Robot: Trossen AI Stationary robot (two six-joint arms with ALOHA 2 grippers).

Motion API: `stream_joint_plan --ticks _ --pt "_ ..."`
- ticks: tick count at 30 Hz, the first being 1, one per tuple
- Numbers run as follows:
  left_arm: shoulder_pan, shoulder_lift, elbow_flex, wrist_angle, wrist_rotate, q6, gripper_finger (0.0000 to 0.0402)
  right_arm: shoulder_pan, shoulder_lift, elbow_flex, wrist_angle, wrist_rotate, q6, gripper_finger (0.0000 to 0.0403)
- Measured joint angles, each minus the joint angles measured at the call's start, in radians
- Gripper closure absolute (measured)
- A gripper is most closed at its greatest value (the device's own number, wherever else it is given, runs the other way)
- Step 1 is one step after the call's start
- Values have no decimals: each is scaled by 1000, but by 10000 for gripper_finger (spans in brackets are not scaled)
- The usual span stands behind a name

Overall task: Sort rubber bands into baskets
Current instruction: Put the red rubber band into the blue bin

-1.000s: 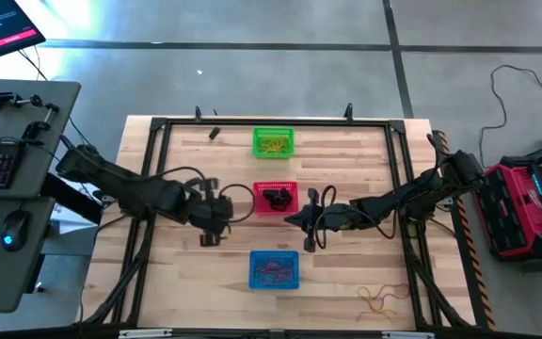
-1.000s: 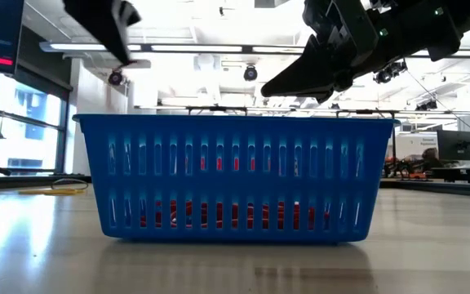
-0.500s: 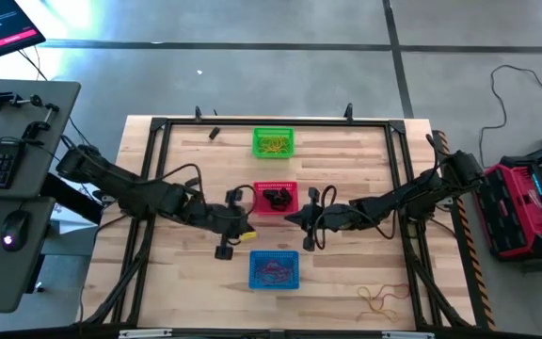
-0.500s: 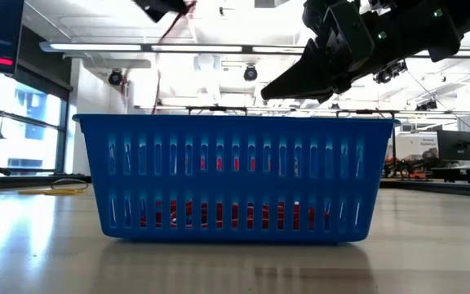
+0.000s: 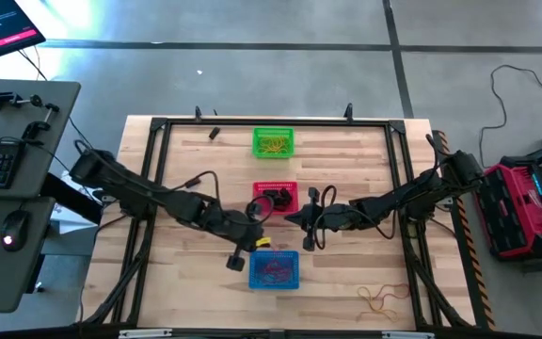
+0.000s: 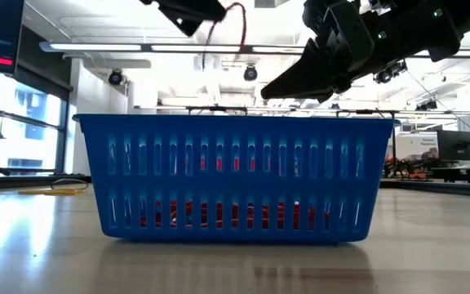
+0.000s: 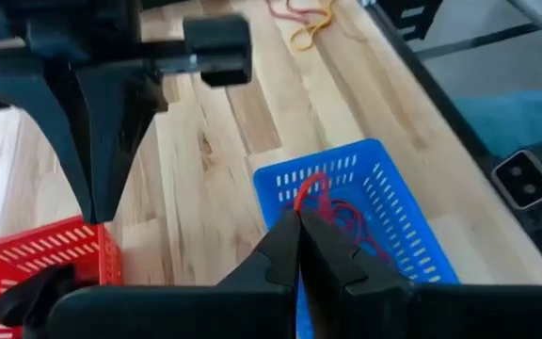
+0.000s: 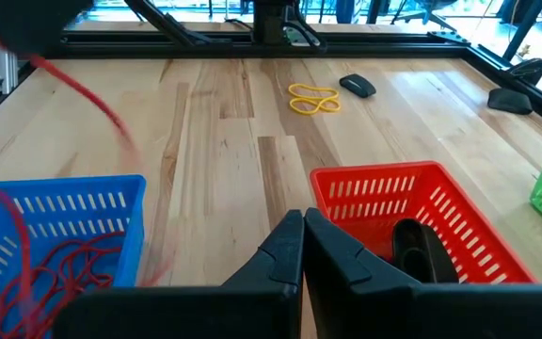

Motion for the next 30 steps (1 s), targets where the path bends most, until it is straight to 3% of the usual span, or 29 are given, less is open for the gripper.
stream_joint_plan --ticks 20,30 --pt "5 12 0 65 45 26 401 0 0 0 -1 13 -8 403" --pt "-2 13 0 128 118 23 401 0 0 0 -1 19 1 403"
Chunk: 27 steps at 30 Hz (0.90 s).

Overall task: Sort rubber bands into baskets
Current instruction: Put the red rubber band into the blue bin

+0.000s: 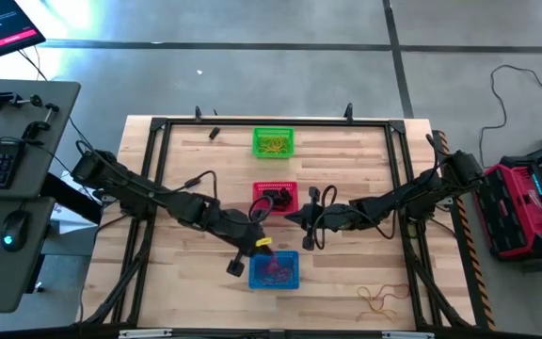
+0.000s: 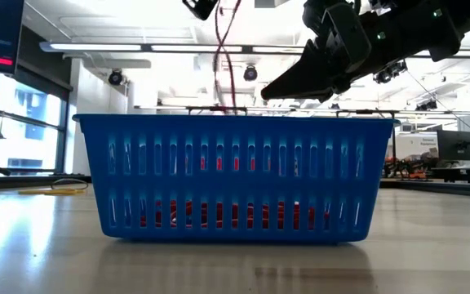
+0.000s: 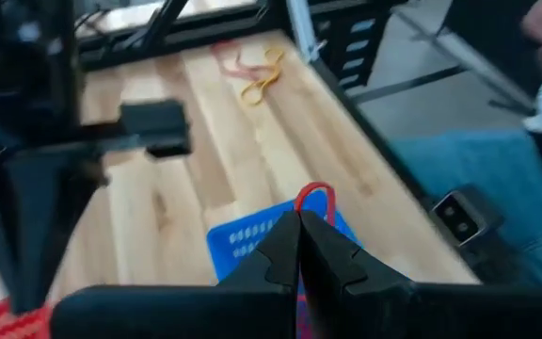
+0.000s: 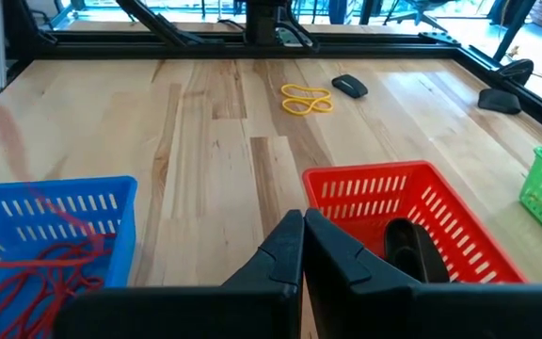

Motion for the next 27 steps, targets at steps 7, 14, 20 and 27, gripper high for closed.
stream_joint_plan --ticks 7,14,20,27 --pt "7 26 0 26 68 -50 401 0 0 0 7 16 0 403" --pt "19 67 0 58 121 -58 401 -7 0 0 16 14 0 403" --pt "27 67 0 60 116 -58 401 -7 0 0 23 14 -35 403" --pt "27 67 0 84 107 -52 401 -7 0 0 57 -12 -56 403"
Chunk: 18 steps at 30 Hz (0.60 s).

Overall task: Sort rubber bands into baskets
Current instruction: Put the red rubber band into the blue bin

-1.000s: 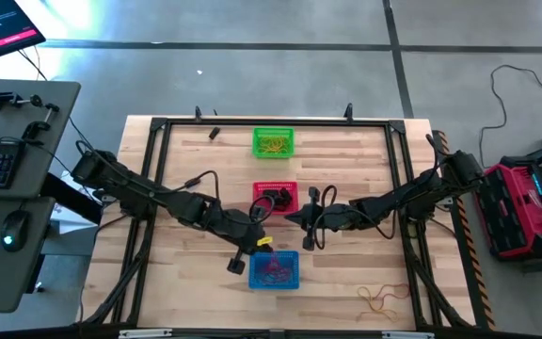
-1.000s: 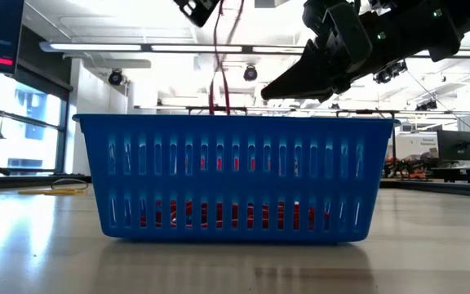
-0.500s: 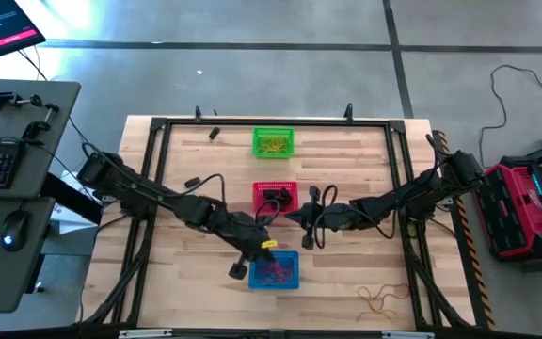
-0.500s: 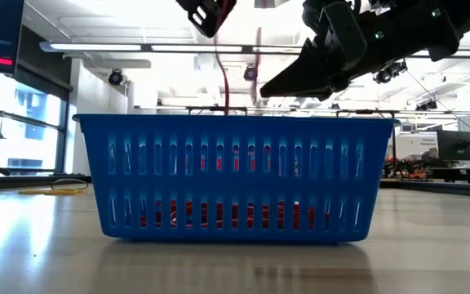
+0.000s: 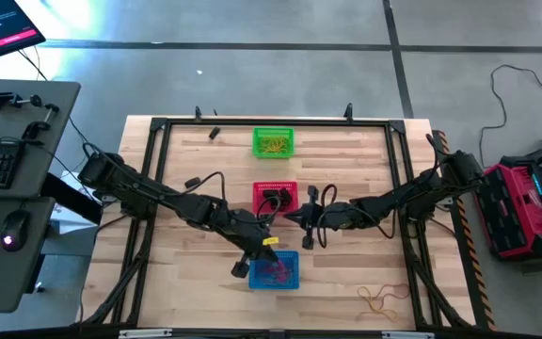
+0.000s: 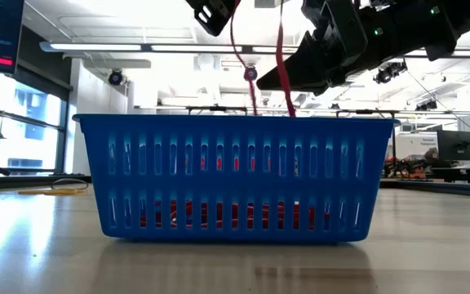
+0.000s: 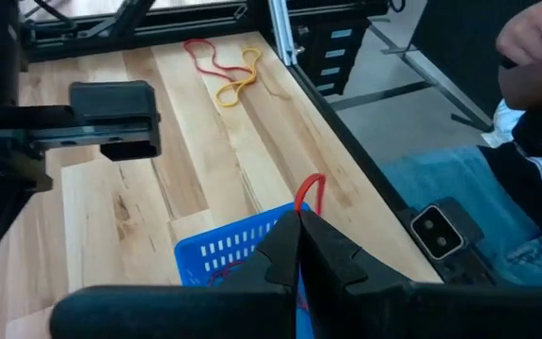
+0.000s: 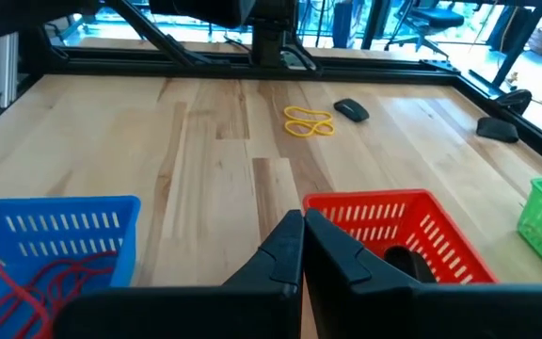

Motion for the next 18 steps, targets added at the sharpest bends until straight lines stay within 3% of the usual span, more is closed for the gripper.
stream_joint_plan --ticks 18 --pt "-6 0 0 48 -18 28 401 0 0 0 12 11 -7 403"
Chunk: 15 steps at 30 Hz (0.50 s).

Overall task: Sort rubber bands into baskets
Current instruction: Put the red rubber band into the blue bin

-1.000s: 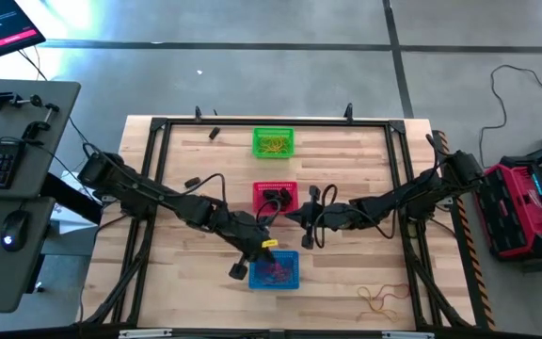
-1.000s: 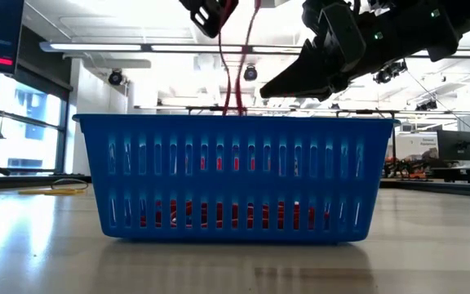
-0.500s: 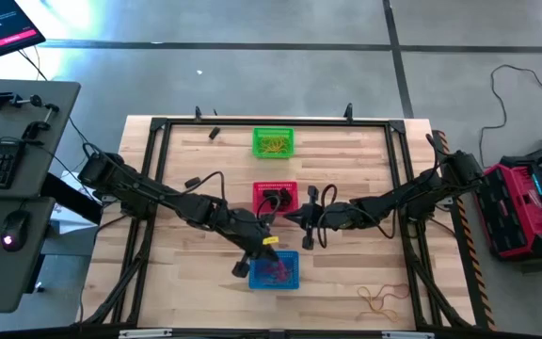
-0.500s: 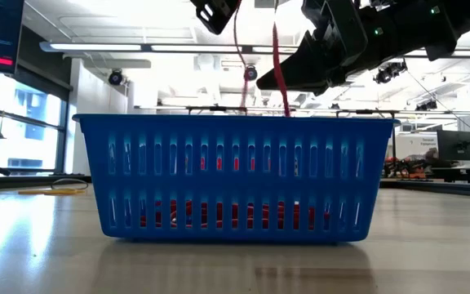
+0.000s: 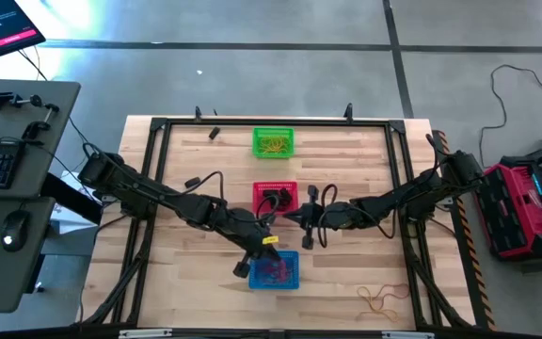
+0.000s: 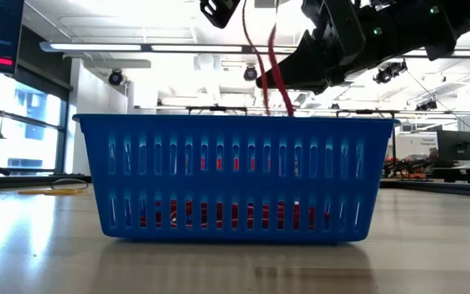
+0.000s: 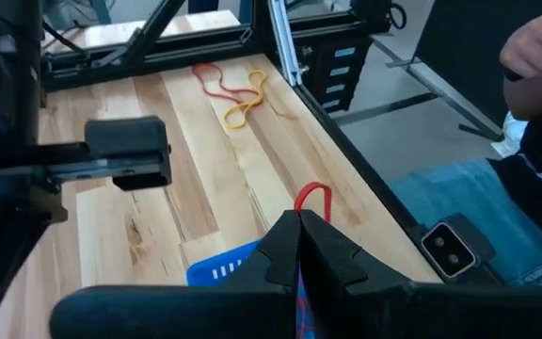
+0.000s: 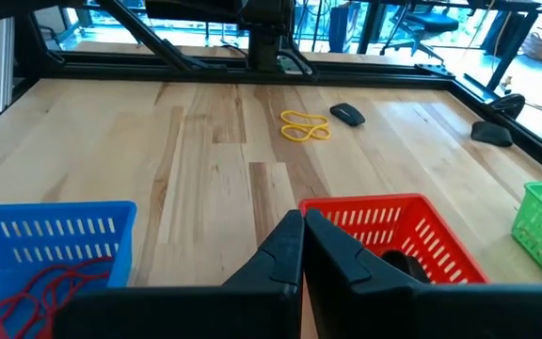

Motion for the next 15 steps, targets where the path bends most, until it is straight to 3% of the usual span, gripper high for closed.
stream_joint_plan --ticks 15 --pt "-43 -1 0 -13 -78 -34 401 0 0 0 0 4 2 403"
